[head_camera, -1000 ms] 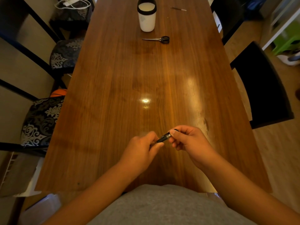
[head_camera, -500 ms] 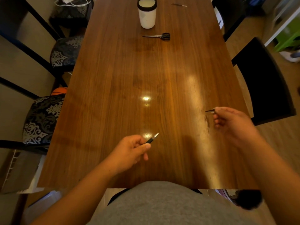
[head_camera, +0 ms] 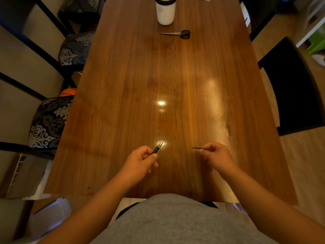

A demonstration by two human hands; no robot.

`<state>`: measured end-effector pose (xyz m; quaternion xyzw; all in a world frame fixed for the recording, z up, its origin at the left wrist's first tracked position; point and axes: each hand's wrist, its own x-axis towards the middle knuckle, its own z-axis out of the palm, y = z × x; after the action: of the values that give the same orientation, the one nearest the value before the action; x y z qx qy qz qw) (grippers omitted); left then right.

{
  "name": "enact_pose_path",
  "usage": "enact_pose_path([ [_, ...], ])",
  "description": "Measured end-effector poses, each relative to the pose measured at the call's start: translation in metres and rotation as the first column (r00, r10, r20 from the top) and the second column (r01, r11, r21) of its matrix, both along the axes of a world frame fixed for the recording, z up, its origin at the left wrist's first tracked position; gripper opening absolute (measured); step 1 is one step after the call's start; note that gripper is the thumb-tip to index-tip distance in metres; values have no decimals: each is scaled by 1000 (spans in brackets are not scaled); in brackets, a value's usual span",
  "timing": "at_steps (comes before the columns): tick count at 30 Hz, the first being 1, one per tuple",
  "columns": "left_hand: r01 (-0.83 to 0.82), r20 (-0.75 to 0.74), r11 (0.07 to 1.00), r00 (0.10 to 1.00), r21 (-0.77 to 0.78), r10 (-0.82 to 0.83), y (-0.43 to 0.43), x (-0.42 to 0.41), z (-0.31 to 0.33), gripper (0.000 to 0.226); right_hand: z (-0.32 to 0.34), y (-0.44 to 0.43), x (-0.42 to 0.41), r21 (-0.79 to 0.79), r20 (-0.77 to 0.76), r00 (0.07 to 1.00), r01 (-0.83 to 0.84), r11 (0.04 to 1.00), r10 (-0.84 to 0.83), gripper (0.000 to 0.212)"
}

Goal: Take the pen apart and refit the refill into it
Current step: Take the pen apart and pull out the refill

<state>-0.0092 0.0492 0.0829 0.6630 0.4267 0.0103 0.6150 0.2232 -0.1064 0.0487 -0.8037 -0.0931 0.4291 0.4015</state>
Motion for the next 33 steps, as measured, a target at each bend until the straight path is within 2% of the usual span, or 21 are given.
enact_pose_path([
  [11,-13,-98,1000,995,-26,10,-15,-15,-9,10,-38,-9,-27,-121,-8,996,-84,989,84,10],
  [22,8,-112,999,994,-33,-12,-20,-14,-11,8,-43,-27,-31,-79,-83,996,-47,996,40,20],
  [25,35,-92,999,995,-32,-37,-22,-11,-6,9,-32,-28,-35,-49,-75,997,-28,998,25,16],
  [28,121,-92,992,989,42,-117,-25,-8,-1,6,-9,-20,-44,69,-71,994,-81,994,86,2],
  [31,228,-95,953,972,198,-213,-29,-4,6,6,22,-5,-55,184,-72,977,-186,965,202,12],
  [33,278,-87,916,961,290,-264,-30,-2,12,8,38,3,-61,206,-43,960,-264,942,278,18],
])
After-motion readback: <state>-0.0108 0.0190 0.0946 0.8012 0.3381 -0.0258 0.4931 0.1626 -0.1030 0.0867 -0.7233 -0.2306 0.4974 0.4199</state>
